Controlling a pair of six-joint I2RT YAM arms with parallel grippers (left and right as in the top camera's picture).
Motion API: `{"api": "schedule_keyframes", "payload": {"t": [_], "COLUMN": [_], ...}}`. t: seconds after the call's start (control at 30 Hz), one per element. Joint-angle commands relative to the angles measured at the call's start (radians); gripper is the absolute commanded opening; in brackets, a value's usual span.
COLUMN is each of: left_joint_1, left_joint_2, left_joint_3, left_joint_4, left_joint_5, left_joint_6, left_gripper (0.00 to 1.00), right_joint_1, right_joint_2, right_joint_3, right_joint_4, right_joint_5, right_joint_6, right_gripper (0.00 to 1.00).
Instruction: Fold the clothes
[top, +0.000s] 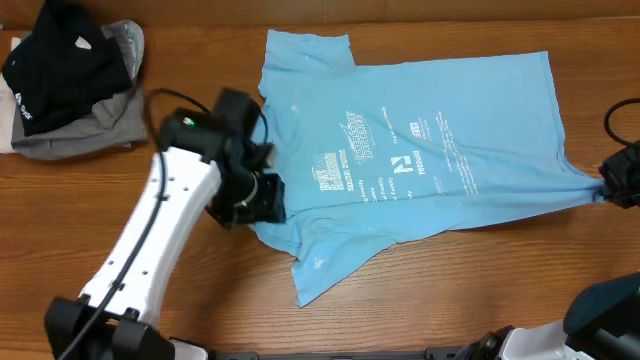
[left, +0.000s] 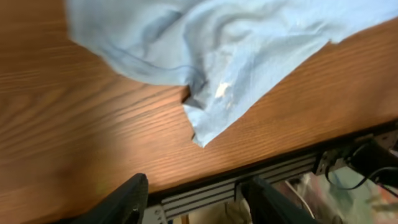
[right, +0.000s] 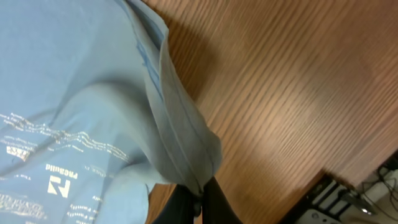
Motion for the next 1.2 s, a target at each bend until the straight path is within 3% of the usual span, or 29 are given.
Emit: {"api": "schedule_keyframes", "payload": {"t": [0.0,0.17,0.47,0.77,0.87,1.0,1.17], "left_joint_1": [-0.041,-0.088,-0.125,-0.147,-0.169,-0.236,-0.293], "left_joint_2": [-0.01,0.015,0.179,0.307,0.304,0.305,0.305], "left_joint_3": [-0.134,-0.264,-0.274,-0.274,-0.274,-0.274,-0.291], "left_joint_4": [0.076,0.211,0.262,0.257,0.258,0.261,0.298], "left_joint_5": [0.071,0.088,0.037,0.041,0.032,-0.132,-0.194], "left_joint_6": [0.02,0.022,0.022,0.024,0.021,-0.097,-0.155], "left_gripper": [0.55,0.6,0.66,0.51,0.52,0.56,0.6], "right_joint_1": [-0.001,-0.001,-0.001,-0.001,-0.001,-0.001,-0.001], "right_joint_2": [-0.018,-0.018,-0.018,-0.018,-0.018,-0.018,-0.018], "right_joint_3": [-0.005,-0.005,-0.005,-0.005,-0.005,-0.005,-0.005], "right_joint_4": [0.02,0.033,0.029,0.031,0.036,0.041,0.037], "right_joint_5": [0.009,-0.003,-0.009,-0.009,-0.008,-0.009,-0.009], "right_joint_6": [0.008,0.008,0.004,0.004,0.004,0.004,0.003], "right_gripper": [0.04,0.04,0.04,0.04,0.04,0.04,0.04]}}
